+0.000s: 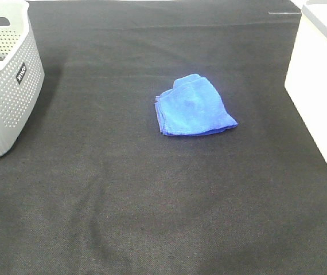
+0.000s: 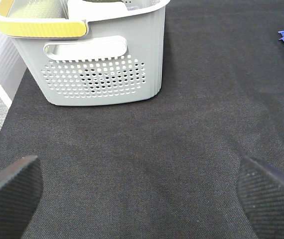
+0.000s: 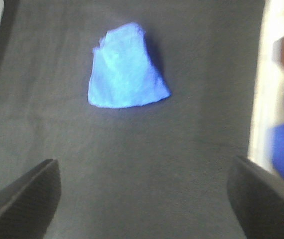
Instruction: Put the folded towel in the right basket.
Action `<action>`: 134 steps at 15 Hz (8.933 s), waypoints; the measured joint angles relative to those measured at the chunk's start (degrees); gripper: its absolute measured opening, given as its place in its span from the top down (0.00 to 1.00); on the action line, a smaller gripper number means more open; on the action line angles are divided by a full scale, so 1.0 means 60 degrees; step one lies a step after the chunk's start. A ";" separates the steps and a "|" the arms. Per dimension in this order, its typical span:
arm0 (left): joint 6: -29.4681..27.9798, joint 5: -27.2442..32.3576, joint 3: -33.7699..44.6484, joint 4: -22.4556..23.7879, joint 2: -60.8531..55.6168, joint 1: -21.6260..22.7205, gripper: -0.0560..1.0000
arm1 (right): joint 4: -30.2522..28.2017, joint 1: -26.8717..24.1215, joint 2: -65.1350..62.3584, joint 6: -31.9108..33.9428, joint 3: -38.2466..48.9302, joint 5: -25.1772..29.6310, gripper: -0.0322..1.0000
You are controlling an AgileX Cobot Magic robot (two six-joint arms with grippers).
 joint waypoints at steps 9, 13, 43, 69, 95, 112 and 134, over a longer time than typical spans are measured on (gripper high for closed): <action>0.0000 0.0000 0.0000 0.0000 0.0000 0.0000 0.01 | -0.0248 0.2044 0.6045 -0.0019 -0.3333 0.0057 0.13; 0.0000 0.0000 0.0000 0.0000 0.0000 0.0000 0.01 | -0.0554 0.1786 0.8699 -0.0019 -0.5472 0.0048 0.13; 0.0000 0.0000 -0.0010 0.0000 0.0000 0.0000 0.01 | 0.3113 0.0888 1.1736 -0.1222 -0.6751 0.0057 0.16; 0.0000 0.0000 -0.0010 0.0000 0.0000 0.0000 0.01 | -0.2903 0.1728 0.5214 0.0286 -0.7143 0.0105 0.75; 0.0000 0.0000 -0.0010 -0.0048 0.0000 0.0000 0.01 | -0.2464 0.0420 0.4326 0.1184 -0.4679 0.0095 0.03; 0.0000 0.0000 -0.0010 -0.0076 0.0000 0.0000 0.01 | -0.3858 0.0602 -1.1555 0.2540 0.9081 0.0115 0.04; 0.0000 0.0000 -0.0010 -0.0315 0.0000 0.0000 0.01 | -0.2712 0.0239 -1.3636 0.0707 1.0476 -0.1041 0.04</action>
